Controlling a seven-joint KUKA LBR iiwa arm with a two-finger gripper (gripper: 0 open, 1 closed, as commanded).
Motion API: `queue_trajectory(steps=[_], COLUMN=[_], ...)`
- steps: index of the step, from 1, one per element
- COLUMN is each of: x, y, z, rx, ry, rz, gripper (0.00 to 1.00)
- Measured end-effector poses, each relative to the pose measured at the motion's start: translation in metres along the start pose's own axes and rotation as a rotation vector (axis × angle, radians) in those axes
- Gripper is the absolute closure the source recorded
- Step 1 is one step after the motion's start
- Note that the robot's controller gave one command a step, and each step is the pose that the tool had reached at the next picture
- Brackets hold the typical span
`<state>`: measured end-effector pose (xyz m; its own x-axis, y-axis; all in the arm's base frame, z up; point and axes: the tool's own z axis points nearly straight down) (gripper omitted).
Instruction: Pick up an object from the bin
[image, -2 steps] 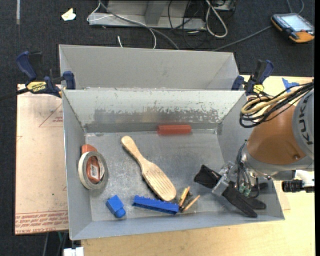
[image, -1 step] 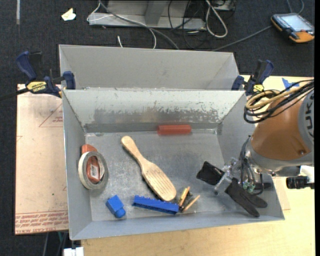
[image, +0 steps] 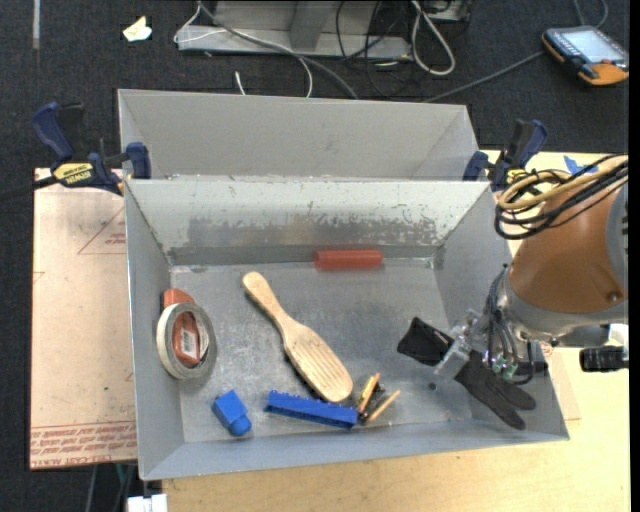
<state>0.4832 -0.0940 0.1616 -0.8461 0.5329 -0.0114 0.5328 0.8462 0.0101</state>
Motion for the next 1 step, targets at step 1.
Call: queue_trajectory(steps=[1], x=[-0.0004], y=[0.0005], z=[-0.0354], rx=[0.000], ry=[0.000], rz=[-0.002], gripper=[1.00])
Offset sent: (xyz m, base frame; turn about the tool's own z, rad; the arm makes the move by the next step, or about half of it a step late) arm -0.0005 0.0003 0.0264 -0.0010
